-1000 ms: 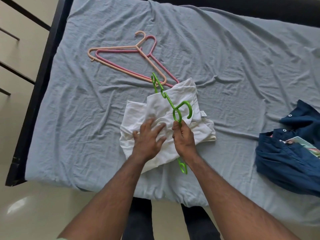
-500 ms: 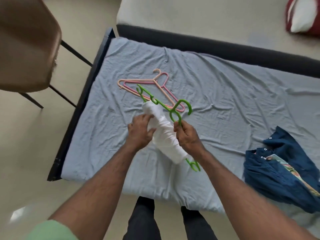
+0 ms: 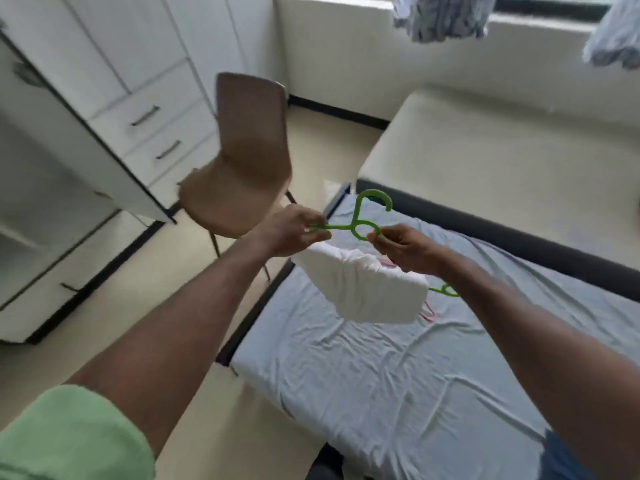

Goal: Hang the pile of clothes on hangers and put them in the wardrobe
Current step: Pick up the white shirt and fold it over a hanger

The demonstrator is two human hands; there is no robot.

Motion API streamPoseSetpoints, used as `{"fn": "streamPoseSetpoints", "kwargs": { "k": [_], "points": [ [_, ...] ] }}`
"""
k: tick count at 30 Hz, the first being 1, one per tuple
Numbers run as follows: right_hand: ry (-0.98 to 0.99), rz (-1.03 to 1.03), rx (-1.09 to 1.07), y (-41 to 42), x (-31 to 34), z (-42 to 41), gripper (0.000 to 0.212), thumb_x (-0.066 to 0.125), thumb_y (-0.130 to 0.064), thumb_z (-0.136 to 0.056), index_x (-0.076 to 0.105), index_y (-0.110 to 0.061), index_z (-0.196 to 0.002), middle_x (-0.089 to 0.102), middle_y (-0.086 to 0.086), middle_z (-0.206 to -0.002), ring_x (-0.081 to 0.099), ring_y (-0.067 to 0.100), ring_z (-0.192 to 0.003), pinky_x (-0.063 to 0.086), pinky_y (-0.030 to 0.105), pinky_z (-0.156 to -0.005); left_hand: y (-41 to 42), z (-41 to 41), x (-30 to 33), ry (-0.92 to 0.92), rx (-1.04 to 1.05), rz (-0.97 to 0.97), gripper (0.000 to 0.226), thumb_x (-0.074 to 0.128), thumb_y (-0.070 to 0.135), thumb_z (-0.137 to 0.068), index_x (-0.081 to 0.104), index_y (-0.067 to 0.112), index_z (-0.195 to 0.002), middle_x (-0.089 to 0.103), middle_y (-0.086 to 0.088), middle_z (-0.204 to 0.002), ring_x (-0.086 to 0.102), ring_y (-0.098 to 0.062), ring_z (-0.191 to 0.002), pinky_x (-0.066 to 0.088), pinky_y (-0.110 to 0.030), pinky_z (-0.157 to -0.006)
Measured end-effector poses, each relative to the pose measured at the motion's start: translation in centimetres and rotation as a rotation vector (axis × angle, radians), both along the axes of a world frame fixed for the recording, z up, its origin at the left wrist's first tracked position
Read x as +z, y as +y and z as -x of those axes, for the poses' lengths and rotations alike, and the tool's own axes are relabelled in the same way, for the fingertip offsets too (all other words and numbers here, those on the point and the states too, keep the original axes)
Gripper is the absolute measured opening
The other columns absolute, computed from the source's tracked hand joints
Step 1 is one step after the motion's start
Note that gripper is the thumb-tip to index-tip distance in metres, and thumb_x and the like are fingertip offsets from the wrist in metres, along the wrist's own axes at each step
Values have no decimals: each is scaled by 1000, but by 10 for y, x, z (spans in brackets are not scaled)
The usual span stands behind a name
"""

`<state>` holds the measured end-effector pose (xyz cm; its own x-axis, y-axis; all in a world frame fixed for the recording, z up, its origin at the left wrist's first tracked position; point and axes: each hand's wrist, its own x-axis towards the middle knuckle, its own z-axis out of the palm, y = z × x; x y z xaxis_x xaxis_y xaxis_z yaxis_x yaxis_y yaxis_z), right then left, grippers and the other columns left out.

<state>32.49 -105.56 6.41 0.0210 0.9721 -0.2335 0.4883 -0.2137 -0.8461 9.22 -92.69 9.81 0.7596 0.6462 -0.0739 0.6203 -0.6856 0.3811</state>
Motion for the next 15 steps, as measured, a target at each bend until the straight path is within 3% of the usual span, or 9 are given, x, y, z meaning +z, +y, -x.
{"fn": "streamPoseSetpoints", "kwargs": {
  "k": [4, 6, 8, 10, 13, 15],
  "points": [
    [-156, -86, 200, 39, 73, 40, 50, 52, -46, -103, 52, -21, -59, 42, -12, -46, 36, 7, -46, 31, 26, -50, -29, 61, 70, -43, 182, 118, 17, 67, 36, -95, 72, 22, -88, 73, -4, -74, 68, -23, -67, 57, -40, -68],
    [-219, -168, 266, 55, 101, 66, 50, 52, -48, -102, 54, -23, -59, 47, -8, -54, 39, 13, -53, 34, 30, -57, -46, 91, 96, -122, 265, 208, 14, 64, 30, -97, 70, 20, -91, 70, -3, -65, 65, -22, -54, 59, -41, -58],
    [-281, -266, 340, 66, 129, 103, 45, 51, -52, -101, 59, -34, -60, 53, -7, -59, 46, 15, -58, 40, 32, -61, -69, 124, 122, -209, 365, 270, 12, 62, 28, -99, 67, 26, -88, 66, -6, -59, 60, -21, -47, 55, -40, -51],
    [-320, -365, 406, 77, 152, 146, 32, 50, -63, -97, 67, -46, -75, 58, -9, -64, 53, 13, -65, 48, 36, -72, -87, 158, 147, -265, 480, 293, 18, 57, 28, -101, 64, 25, -84, 65, -15, -58, 59, -27, -44, 53, -37, -47],
    [-315, -476, 455, 89, 180, 218, 57, 50, -77, -86, 69, -23, -93, 63, -9, -76, 58, 12, -77, 44, 39, -81, -111, 209, 178, -355, 624, 337, 29, 56, 20, -101, 62, 11, -75, 64, -22, -56, 55, -29, -38, 47, -31, -43],
    [-289, -536, 496, 91, 199, 271, 52, 57, -65, -91, 65, -15, -85, 62, -6, -78, 58, 15, -80, 41, 35, -77, -123, 248, 198, -427, 692, 351, 36, 57, 16, -100, 58, 9, -64, 61, -27, -57, 51, -28, -35, 42, -28, -42]
  ]
}}
